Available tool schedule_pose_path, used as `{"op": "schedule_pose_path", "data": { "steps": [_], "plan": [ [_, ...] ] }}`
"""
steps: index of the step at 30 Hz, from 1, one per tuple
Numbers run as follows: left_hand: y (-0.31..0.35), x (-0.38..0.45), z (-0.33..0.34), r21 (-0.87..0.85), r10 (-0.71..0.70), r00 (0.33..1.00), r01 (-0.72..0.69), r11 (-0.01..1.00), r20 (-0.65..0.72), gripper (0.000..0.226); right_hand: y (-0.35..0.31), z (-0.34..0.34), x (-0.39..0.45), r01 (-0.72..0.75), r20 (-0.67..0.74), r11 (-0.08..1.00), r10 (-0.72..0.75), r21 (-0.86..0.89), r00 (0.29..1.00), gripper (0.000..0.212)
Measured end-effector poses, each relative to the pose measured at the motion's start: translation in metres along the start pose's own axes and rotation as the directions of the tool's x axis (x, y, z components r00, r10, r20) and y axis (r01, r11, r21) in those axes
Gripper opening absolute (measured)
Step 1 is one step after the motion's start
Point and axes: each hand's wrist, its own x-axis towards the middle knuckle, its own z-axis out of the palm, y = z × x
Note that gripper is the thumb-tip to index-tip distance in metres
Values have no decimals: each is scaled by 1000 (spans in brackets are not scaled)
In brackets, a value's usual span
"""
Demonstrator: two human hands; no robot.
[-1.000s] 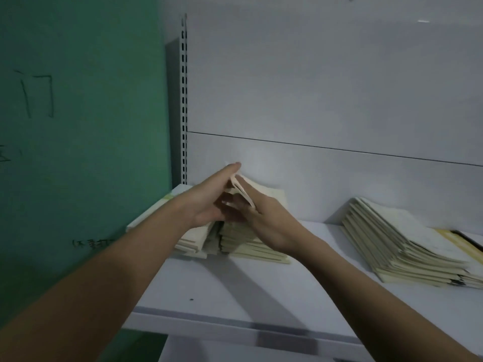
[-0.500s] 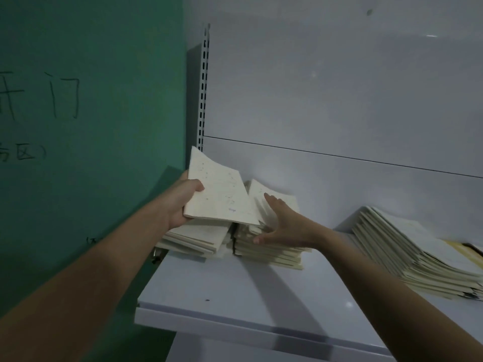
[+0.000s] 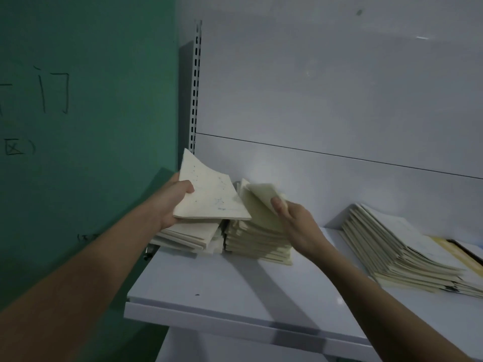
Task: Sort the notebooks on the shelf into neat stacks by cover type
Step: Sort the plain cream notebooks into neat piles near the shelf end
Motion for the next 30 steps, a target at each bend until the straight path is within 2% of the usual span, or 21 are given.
{"op": "schedule_pose_path", "data": {
  "steps": [2, 5, 9, 11, 13, 15, 16, 17, 19, 22, 24, 25, 28, 30],
  "plan": [
    [0, -3, 9, 8, 6, 1000, -7, 1000, 27, 43, -10, -1, 9, 12, -80, 997, -6, 78, 997, 57],
    [1, -7, 25, -18, -23, 998, 24, 1000, 60, 29, -36, 12, 5, 133, -52, 989, -130, 59, 990, 42],
    [-2, -12, 34, -168, -96, 981, 124, 978, 167, 32, -58, 48, -5, 325, 219, 910, -272, -257, 937, 59],
    [-7, -14, 30, -193, -78, 988, 104, 976, 136, 24, -58, 55, -7, 375, 329, 887, -281, -270, 902, 65],
    [-11, -12, 19, -190, -72, 993, 89, 978, 97, 32, -54, 45, -1, 291, 348, 951, -241, -99, 906, 60],
    [-12, -12, 9, -203, -69, 994, 85, 975, 82, 43, -47, 29, 8, 110, 197, 989, -128, 99, 972, 52],
    [-11, -13, 5, -210, -62, 996, 75, 975, 68, 44, -42, 22, 15, 45, 92, 991, -56, 124, 994, 50],
    [-9, -14, 2, -218, -51, 997, 61, 974, 51, 44, -36, 17, 21, -4, 20, 996, 2, 84, 1000, 51],
    [-6, -16, -2, -232, -27, 999, 32, 972, 24, 44, -21, 10, 29, -57, 21, 996, 59, -64, 998, 55],
    [-5, -16, -9, -249, -18, 1000, 17, 968, 1, 46, 2, 8, 27, -55, 228, 975, 106, -217, 968, 59],
    [-7, -14, -14, -256, -16, 1000, 15, 967, -1, 47, 13, 12, 17, 32, 332, 933, 95, -359, 938, 63],
    [-8, -12, -17, -260, -13, 1000, 11, 966, -4, 48, 18, 16, 9, 93, 338, 893, 69, -441, 939, 65],
    [-10, -12, -21, -269, -9, 1000, 8, 963, -4, 46, 27, 23, -27, 207, 194, 794, -115, -572, 974, 57],
    [-10, -13, -23, -262, -8, 1000, 10, 965, 7, 45, 30, 19, -44, 210, 115, 825, -176, -525, 978, 47]
  ]
}}
